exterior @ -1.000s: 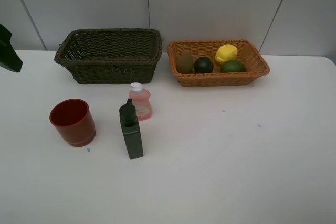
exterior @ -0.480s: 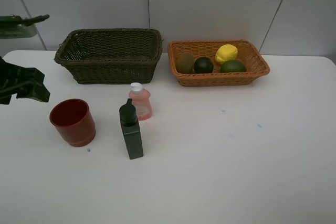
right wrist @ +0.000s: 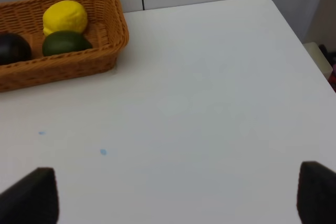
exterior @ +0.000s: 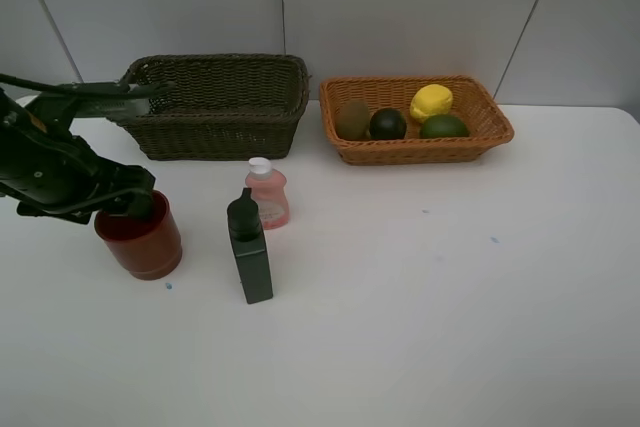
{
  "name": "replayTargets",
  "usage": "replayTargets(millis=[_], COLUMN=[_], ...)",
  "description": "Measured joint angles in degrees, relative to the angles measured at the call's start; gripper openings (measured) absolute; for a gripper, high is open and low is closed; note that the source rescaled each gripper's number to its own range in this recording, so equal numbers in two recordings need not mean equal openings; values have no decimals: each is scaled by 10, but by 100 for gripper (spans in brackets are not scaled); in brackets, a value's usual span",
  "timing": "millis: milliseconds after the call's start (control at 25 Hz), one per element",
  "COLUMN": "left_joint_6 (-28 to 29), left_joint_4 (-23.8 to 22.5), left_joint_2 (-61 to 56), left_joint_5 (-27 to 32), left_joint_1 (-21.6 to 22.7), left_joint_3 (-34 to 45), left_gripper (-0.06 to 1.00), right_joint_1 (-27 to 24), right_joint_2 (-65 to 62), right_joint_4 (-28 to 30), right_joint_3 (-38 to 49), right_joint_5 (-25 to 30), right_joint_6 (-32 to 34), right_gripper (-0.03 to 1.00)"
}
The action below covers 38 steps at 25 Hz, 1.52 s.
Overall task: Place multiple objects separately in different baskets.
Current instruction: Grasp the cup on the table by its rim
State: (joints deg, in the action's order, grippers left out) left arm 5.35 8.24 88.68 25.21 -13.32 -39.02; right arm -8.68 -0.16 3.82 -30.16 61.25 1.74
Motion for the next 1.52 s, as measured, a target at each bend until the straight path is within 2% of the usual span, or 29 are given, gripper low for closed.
replayTargets(millis=[240,800,880,960,1000,1080,1200,1240,1520], left_joint_6=[2,10,12,14,15,15,16,16,16], left_joint_4=[1,3,4,4,5,5,5,6,6], left_joint_2=[34,89,89,89,89,90,90,90,90], left_joint_5=[-18,-35,-35,-35,-35,-35,-35,-33,-34], left_joint_1=[-2,-2,-2,-2,-2,-2,-2,-2,-2], left_joint_3=[0,0,0,0,0,0,0,0,0], left_gripper=[86,85,83,73,64,43,6,0,0], right_joint_1=[0,0,0,0,0,0,0,0,0], right_joint_2=[0,0,0,0,0,0,0,0,0], right_joint_4=[0,0,0,0,0,0,0,0,0], right_joint_3=[0,0,0,0,0,0,0,0,0], right_joint_5=[0,0,0,0,0,0,0,0,0], right_joint_6=[0,0,0,0,0,0,0,0,0], right_gripper=[100,100,100,100,100,100,100,100,100])
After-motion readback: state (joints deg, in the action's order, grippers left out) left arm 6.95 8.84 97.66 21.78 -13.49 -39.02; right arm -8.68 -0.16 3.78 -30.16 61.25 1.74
